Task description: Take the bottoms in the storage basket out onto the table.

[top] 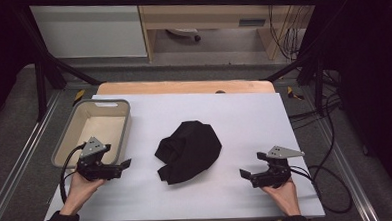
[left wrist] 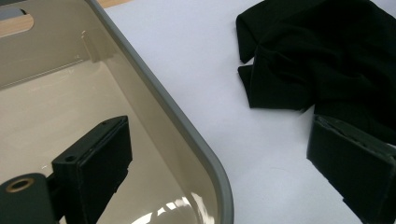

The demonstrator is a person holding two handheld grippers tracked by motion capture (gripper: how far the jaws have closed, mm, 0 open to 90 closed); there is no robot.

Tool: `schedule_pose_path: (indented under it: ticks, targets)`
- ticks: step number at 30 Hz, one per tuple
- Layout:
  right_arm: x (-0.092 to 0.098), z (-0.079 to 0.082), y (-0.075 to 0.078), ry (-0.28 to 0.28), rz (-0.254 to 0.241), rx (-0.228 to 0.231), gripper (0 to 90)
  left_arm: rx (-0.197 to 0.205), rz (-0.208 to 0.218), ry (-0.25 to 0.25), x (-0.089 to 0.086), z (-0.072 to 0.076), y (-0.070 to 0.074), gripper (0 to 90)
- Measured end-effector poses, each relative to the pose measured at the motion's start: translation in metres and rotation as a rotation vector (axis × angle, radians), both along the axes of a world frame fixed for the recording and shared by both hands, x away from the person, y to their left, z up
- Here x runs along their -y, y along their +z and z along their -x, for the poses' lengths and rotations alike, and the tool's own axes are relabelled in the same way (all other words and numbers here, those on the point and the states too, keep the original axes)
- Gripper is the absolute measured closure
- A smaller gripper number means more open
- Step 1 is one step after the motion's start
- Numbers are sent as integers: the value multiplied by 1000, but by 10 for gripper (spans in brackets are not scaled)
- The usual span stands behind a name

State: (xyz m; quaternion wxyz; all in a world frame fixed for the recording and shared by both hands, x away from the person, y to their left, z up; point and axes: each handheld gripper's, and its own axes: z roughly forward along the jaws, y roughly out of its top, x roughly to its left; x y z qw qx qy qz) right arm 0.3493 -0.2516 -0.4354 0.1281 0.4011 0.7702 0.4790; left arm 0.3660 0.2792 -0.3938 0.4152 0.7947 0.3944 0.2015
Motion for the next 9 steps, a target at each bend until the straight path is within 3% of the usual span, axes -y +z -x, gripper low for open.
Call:
schedule_pose_path:
  ticks: [9]
  targets:
    - [0, 0, 0, 0, -2, 1, 6, -4, 0, -4, 0, 0, 0, 64]
